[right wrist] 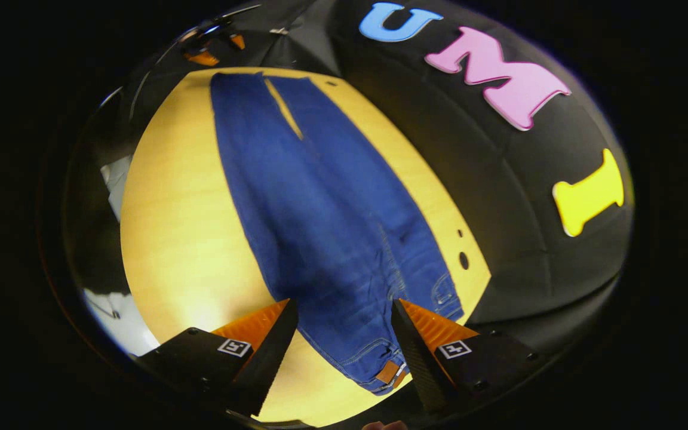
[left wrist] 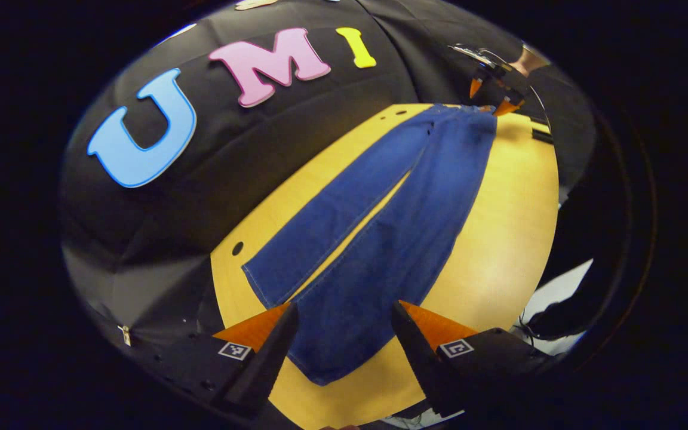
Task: Grasp the waist and the cuffs of the jeans and fold them to make the two legs overlap; first hold the waist and fold one-third of the jeans toward the cuffs, then hold the cuffs and fold the remaining one-third in the same direction to finish folding.
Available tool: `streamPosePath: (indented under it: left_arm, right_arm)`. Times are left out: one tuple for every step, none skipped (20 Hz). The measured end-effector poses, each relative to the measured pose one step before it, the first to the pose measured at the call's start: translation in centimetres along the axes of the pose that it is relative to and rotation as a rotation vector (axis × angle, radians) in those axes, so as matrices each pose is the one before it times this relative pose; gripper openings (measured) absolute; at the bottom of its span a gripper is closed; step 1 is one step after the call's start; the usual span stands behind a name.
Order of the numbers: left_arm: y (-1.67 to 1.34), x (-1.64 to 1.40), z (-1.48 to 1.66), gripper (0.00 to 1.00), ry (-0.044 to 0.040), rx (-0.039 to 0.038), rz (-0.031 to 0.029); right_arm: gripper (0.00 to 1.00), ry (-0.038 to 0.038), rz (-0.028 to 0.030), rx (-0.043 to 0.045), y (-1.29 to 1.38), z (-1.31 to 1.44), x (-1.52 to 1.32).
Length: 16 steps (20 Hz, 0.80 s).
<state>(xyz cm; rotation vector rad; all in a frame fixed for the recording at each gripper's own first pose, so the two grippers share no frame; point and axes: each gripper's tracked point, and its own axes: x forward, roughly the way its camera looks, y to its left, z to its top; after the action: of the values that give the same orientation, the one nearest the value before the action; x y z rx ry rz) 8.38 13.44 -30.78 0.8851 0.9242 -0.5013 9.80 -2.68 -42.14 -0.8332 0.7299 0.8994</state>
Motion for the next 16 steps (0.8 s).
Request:
streamPosePath:
  left_arm:
    - [0.053,0.642,-1.618,0.98,0.06898,0.05534,-0.03987]
    - [0.269,1.352,-1.645,0.99,0.07262,0.06921,-0.03358]
    - [0.214,1.077,-1.005,0.98,0.06796,0.06381,-0.03471]
    - [-0.512,0.516,-0.400,0.99,0.03861,0.03843,-0.03616]
    - [-0.338,0.715,-0.154,0.99,0.02188,0.02102,-0.03909]
    - [-0.310,0.396,-0.358,0.99,0.02335,0.03417,-0.03780]
    - [-0.408,0.273,-0.347,0.98,0.01711,0.04348,-0.03525]
    - [-0.690,0.327,-0.613,0.98,0.01211,0.04063,-0.04050]
    - [-0.486,0.432,-0.639,0.98,0.02024,0.03796,-0.03808]
    - [-0.296,0.426,-0.618,0.98,0.02279,0.03203,-0.02835]
    - [-0.202,0.361,-0.126,0.98,0.01603,0.02507,-0.01608]
    - [-0.120,0.467,0.065,0.98,-0.00010,0.01778,-0.00991]
    - [-0.446,-0.103,0.246,0.99,-0.00735,0.00613,-0.03852]
    - [-0.093,0.030,0.266,0.98,-0.00964,-0.00057,-0.02210]
    - [-0.083,-0.189,0.087,0.95,-0.00201,-0.01965,-0.02060]
    - [0.149,0.090,0.061,0.95,0.01021,-0.03211,-0.01574]
  right_arm:
    - [0.97,0.01203,0.04271,-0.02337,0.349,-1.225,0.934]
    - [0.97,0.01577,0.04127,-0.00285,0.228,-1.075,0.654]
    - [0.97,0.01298,0.03869,0.00640,0.296,-0.805,0.644]
    - [0.97,0.01088,0.04046,0.00450,0.246,-0.500,0.462]
    - [0.97,0.00599,0.03155,-0.01061,-0.075,-0.256,0.478]
    - [0.97,0.00628,0.01541,-0.01729,-0.502,-0.260,0.358]
    - [0.97,0.01109,0.01516,-0.00801,-0.477,-0.578,0.215]
    - [0.97,0.02069,0.02091,0.00865,-0.185,-0.663,0.171]
    - [0.97,-0.01103,0.01771,0.02564,-0.084,0.008,0.264]
    - [0.98,0.02495,0.00633,0.00826,-0.268,-0.634,-0.003]
    - [0.99,0.02943,0.00405,-0.00321,-0.147,-0.720,-0.430]
    - [0.97,0.02956,0.00591,-0.02482,-0.032,-0.631,-0.368]
    - [0.97,0.02382,0.00690,-0.02923,0.061,-0.579,-0.173]
    - [0.96,0.02020,0.00483,-0.01188,0.036,-0.579,-0.069]
    - [0.97,0.01950,0.01142,0.01215,0.119,-0.537,0.280]
    - [0.96,0.02302,0.03834,0.03555,0.367,-0.276,0.276]
